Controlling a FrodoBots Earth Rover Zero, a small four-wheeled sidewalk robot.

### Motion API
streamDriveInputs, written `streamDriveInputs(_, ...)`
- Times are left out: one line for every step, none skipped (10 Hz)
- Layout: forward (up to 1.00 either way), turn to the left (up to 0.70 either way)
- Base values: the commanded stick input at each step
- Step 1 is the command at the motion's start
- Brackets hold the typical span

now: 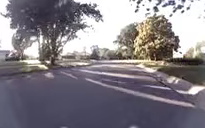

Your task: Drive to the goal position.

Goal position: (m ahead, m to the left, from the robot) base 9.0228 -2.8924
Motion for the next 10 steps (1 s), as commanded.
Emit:
streamDriveInputs(0.97,0.0)
streamDriveInputs(0.97,0.0)
streamDriveInputs(0.97,0.0)
streamDriveInputs(0.97,0.0)
streamDriveInputs(0.92,0.0)
streamDriveInputs(0.79,0.0)
streamDriveInputs(0.79,0.0)
streamDriveInputs(0.97,0.0)
streamDriveInputs(1.0,-0.01)
streamDriveInputs(1.0,-0.24)
